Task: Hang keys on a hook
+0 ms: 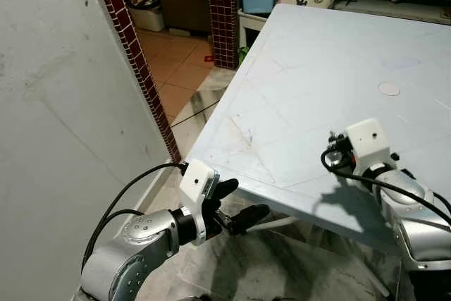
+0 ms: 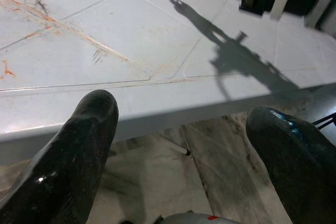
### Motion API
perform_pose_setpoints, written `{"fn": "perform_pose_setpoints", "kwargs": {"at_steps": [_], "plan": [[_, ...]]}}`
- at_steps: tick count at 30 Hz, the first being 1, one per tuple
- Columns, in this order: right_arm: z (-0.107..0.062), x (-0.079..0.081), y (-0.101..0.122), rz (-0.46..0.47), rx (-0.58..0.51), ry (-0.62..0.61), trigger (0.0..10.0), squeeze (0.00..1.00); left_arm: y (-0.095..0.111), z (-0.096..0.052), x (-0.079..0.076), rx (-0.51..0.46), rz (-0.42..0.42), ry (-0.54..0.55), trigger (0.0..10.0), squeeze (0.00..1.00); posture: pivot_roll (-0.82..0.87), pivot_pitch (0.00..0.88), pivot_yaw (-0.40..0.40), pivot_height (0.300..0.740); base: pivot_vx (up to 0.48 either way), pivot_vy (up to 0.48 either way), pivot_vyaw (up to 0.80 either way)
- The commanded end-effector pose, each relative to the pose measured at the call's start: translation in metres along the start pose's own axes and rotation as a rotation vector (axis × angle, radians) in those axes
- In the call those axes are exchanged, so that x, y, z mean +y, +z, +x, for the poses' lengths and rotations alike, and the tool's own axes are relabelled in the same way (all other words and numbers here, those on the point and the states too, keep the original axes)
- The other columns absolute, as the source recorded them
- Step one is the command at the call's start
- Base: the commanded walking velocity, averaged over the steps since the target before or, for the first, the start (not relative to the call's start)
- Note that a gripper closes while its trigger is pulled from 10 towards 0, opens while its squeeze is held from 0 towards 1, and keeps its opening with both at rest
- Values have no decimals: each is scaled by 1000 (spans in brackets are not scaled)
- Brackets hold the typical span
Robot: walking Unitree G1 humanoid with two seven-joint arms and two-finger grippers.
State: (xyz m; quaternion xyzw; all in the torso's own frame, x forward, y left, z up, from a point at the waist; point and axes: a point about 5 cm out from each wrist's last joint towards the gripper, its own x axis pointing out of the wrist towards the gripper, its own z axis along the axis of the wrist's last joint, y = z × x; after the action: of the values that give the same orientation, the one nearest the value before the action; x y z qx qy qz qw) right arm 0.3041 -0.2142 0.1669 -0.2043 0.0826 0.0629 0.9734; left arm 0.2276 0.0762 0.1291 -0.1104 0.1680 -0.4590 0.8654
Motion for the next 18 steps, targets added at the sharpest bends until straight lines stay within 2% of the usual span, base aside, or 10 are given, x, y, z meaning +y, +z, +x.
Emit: {"fn": "perform_pose_setpoints", "kwargs": {"at_steps": [1,3,8,11,12,13,14,15,16,18], "plan": [[-1,-2,14,-19,-65,-24,0,0,-3,0,3,16,2,14,10000,0,-68,122,98,740,0,0,0],[1,-3,25,-27,-107,-40,0,0,-2,1,3,14,4,17,10000,0,-69,121,97,740,0,0,0],[2,-1,33,-19,-137,-38,0,0,-2,1,3,12,4,20,10000,0,-70,121,96,740,0,0,0],[2,5,42,16,-180,-6,0,0,-3,1,8,9,5,63,10000,0,-70,121,96,740,0,0,0],[1,11,47,23,-215,21,0,0,0,0,15,-18,32,131,10000,0,-74,121,94,740,0,0,0],[1,11,47,23,-215,21,0,0,0,0,15,-18,32,131,10000,0,-74,121,94,740,0,0,0],[-1,17,51,17,-237,39,2706,0,4,-1,24,-53,50,210,10000,0,-73,120,92,740,0,0,0],[-1,18,51,14,-241,44,2706,0,5,-1,27,-63,50,232,10000,0,-73,120,92,740,0,0,0],[-2,20,51,7,-240,45,10000,0,6,-2,29,-69,45,244,10000,0,-73,120,92,740,0,0,0],[-3,25,49,-26,-240,46,10000,0,7,-3,32,-73,42,258,10000,0,-72,120,90,740,0,0,0]]}}
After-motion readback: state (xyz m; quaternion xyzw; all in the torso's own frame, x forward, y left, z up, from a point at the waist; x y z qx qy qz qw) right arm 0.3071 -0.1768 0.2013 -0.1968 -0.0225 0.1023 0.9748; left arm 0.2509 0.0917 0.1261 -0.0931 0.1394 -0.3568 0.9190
